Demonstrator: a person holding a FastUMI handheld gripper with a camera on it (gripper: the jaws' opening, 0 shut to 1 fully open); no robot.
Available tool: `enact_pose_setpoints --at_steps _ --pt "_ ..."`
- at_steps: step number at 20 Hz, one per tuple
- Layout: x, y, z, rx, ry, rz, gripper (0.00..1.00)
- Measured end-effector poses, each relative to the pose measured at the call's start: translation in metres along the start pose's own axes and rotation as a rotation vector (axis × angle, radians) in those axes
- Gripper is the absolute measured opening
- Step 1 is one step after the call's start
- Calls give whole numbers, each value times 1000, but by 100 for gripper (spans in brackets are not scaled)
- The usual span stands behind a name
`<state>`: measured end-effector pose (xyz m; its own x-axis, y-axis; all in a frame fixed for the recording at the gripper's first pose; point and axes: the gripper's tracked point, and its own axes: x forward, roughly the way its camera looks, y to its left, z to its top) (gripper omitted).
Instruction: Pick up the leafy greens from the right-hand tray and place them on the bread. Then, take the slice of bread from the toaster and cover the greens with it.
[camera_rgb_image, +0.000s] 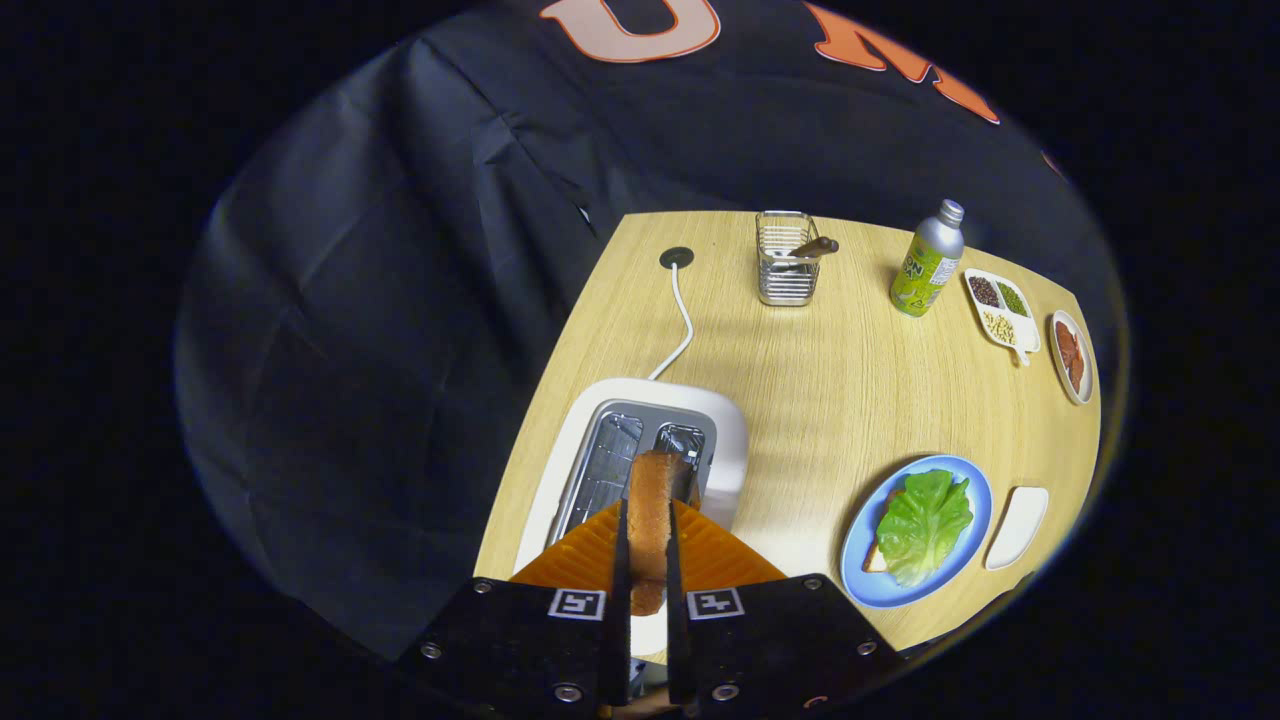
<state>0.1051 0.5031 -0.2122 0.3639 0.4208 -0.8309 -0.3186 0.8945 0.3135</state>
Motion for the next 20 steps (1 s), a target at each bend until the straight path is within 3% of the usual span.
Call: enact_pose_setpoints --at_steps 7,12,17,20 --pt "-54 -3 14 29 -85 113 15" --pt "-87 -21 4 -18 -131 162 15" --pt "-104 -57 -12 -4 -149 194 15" --pt "-101 -93 -15 16 -162 173 15"
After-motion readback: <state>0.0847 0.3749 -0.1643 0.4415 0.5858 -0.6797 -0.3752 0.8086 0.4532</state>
